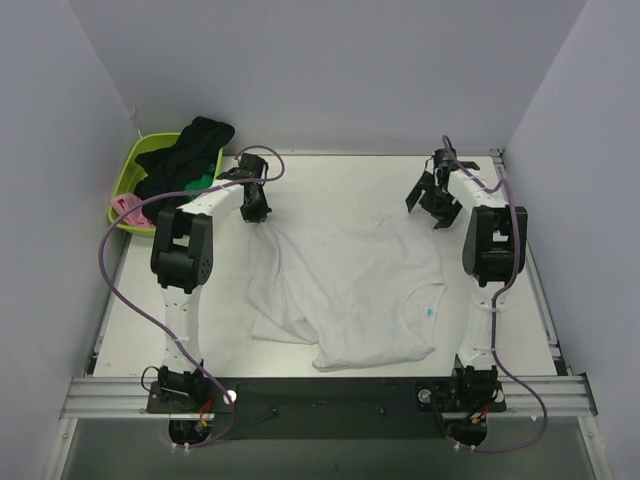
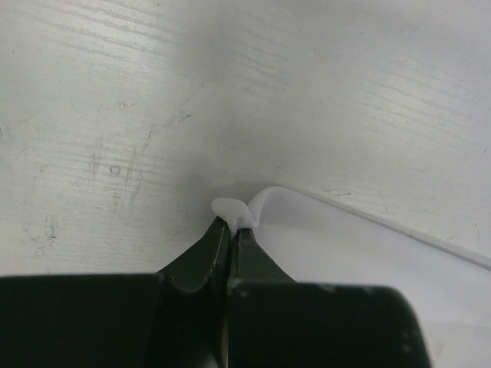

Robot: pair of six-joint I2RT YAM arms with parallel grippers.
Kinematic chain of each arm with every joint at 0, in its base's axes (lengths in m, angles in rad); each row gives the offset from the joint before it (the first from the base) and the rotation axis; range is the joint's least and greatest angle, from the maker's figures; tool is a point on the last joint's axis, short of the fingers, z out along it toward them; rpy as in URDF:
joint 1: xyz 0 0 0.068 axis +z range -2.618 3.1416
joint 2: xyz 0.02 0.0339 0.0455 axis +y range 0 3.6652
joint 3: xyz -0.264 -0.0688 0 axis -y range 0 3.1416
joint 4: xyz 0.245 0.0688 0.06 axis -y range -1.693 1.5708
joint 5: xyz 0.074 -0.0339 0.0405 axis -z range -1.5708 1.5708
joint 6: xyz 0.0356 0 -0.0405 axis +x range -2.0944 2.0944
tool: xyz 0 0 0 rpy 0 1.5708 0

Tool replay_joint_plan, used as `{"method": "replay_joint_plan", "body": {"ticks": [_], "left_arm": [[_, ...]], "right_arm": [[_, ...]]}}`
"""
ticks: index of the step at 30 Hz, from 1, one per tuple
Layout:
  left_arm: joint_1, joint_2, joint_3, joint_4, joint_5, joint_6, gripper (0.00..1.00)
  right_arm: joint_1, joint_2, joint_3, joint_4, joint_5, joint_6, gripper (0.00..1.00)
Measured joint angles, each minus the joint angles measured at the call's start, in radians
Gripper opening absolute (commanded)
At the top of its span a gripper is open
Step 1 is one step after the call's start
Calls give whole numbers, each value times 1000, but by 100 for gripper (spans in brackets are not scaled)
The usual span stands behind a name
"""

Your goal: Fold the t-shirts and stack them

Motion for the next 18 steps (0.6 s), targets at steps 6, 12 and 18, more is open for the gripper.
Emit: {"method": "replay_joint_plan", "body": {"ticks": [6, 12, 18], "left_arm": [[1, -1, -2, -1, 0, 0, 0], [8, -9, -15, 0, 5, -1, 0], [28, -11, -20, 1, 19, -1, 0]], "right_arm": [[10, 89, 117, -44, -14, -2, 57], [16, 120, 160, -61, -22, -1, 31], [27, 142, 187, -68, -22, 0, 0]]}}
